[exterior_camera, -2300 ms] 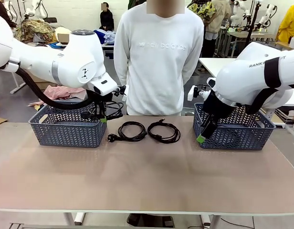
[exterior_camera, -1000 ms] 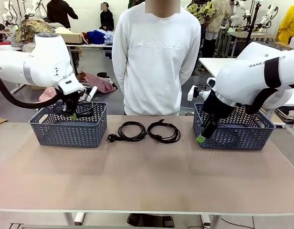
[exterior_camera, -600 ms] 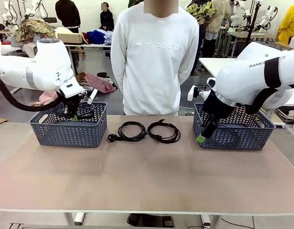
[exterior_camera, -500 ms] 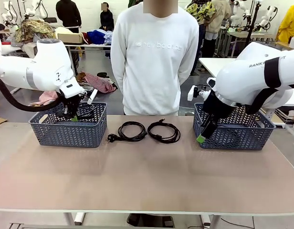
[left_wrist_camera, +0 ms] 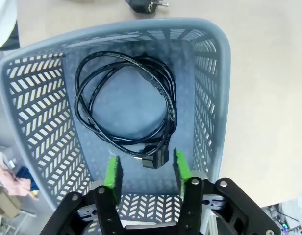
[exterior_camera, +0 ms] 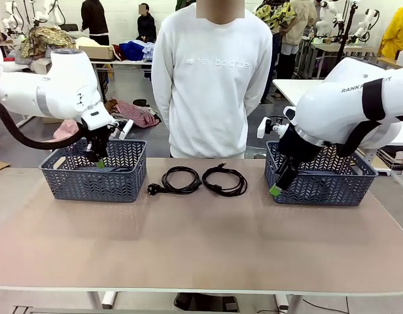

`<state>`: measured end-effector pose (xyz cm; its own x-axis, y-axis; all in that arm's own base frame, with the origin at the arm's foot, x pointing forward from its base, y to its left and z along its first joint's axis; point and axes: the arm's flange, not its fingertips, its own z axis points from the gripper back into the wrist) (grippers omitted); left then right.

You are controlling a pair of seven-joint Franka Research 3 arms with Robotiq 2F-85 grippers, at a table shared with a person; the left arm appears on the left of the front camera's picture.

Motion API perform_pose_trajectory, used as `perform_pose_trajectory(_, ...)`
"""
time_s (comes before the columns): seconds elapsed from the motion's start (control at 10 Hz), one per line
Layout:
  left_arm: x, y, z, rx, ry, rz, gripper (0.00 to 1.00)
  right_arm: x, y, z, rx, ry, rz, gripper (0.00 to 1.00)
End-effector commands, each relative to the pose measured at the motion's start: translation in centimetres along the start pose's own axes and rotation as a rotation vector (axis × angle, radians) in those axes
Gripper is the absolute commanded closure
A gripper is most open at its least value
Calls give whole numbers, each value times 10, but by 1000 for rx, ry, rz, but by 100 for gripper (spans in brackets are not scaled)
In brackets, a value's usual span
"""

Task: Organize the cables according to human instructions.
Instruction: Pick up a bundle of cables and place it in the basket indicated by the human.

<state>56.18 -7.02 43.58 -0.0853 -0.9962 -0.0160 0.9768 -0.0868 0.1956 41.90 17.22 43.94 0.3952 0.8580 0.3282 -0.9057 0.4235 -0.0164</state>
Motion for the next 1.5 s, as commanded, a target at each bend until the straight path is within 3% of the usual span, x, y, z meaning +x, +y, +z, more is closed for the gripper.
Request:
perform_pose_trajectory(0.0, -6, 13, 7, -50, -36, -37, 8, 2, -1, 2, -11, 7, -2, 0)
perform_pose_trajectory(0.1, -6, 15, 10, -58, -30, -41, 22, 2, -1, 2, -11, 7, -2, 0)
perform_pose_trajectory(0.2, -6, 17, 12, -59, -38, -39, 0, 2, -1, 2, -11, 7, -2, 0)
perform_pose_trajectory(0.7, -7, 23, 26, -59, -41, -19, 0, 2, -1, 2, -11, 7, -2, 0)
perform_pose_trajectory(0.8, -7, 25, 28, -103, -51, 62, 0, 2, -1, 2, -11, 7, -2, 0)
perform_pose_trajectory(0.9, -2, 19, 22, -47, -12, -19, 0, 2, -1, 2, -11, 7, -2, 0)
perform_pose_trajectory(1.1, -2, 19, 22, -47, -12, -19, 0, 2, -1, 2, -11, 7, -2, 0)
perform_pose_trajectory(1.4, 16, 12, 31, -41, -100, 72, 0, 2, -1, 2, -11, 7, -2, 0)
